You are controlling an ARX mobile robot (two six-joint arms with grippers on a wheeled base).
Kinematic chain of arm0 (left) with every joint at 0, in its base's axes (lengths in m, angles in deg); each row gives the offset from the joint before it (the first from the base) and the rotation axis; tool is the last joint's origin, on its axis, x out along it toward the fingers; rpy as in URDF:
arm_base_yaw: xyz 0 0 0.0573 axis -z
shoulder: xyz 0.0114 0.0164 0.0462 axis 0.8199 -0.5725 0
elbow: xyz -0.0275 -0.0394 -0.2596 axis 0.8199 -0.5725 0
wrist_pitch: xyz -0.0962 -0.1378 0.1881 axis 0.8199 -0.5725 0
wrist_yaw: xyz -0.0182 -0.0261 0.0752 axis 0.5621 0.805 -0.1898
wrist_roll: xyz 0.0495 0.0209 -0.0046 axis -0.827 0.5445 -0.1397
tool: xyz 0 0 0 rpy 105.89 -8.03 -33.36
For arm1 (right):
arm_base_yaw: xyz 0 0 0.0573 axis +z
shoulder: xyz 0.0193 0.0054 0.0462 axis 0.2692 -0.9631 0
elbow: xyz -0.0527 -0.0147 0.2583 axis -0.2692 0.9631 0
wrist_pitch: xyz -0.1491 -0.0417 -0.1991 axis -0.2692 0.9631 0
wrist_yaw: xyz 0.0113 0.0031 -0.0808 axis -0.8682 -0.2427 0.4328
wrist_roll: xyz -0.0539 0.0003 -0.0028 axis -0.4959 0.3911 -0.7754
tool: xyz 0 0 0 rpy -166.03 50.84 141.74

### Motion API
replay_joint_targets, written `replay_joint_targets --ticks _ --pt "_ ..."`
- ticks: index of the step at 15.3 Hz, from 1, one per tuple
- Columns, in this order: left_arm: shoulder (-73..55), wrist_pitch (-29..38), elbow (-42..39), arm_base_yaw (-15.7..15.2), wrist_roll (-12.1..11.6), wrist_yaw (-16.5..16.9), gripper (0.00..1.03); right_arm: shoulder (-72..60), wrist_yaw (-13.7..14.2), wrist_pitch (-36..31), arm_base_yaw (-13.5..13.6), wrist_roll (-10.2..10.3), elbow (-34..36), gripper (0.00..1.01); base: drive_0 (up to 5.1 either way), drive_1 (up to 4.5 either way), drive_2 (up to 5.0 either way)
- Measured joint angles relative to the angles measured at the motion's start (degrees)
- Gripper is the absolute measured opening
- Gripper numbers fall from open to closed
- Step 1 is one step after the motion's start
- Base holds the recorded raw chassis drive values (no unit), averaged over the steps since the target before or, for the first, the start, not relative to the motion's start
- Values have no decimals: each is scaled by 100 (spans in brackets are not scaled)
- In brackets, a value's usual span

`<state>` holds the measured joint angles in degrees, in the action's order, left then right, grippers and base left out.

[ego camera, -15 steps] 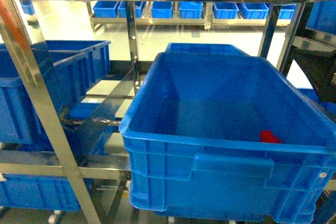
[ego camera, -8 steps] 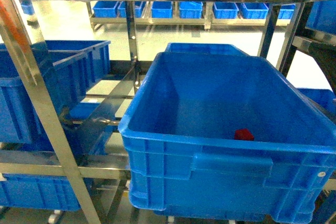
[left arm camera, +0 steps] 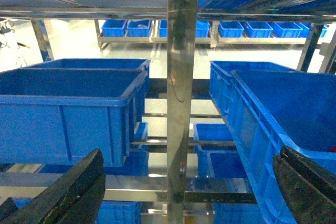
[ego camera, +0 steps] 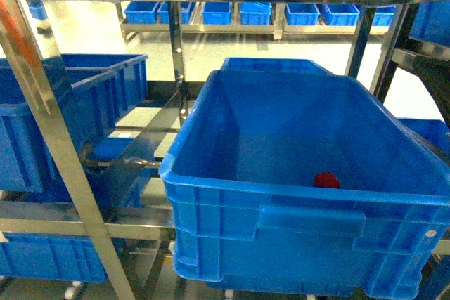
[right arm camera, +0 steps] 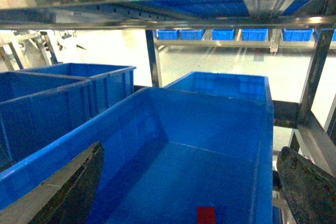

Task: Pick red block from blue box to shelf

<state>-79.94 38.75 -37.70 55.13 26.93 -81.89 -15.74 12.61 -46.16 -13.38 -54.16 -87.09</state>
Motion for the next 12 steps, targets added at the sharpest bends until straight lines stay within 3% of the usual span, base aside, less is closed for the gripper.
replay_joint_targets --ticks 4,8,12 --pt "0 0 0 0 0 2 98 505 367 -168 -83 68 262 98 0 0 0" --pt "0 2 0 0 0 2 98 1178 662 -111 -404 195 968 98 0 0 0" --pt "0 0 0 0 0 2 98 2918 1093 831 -538 232 1694 98 0 0 0"
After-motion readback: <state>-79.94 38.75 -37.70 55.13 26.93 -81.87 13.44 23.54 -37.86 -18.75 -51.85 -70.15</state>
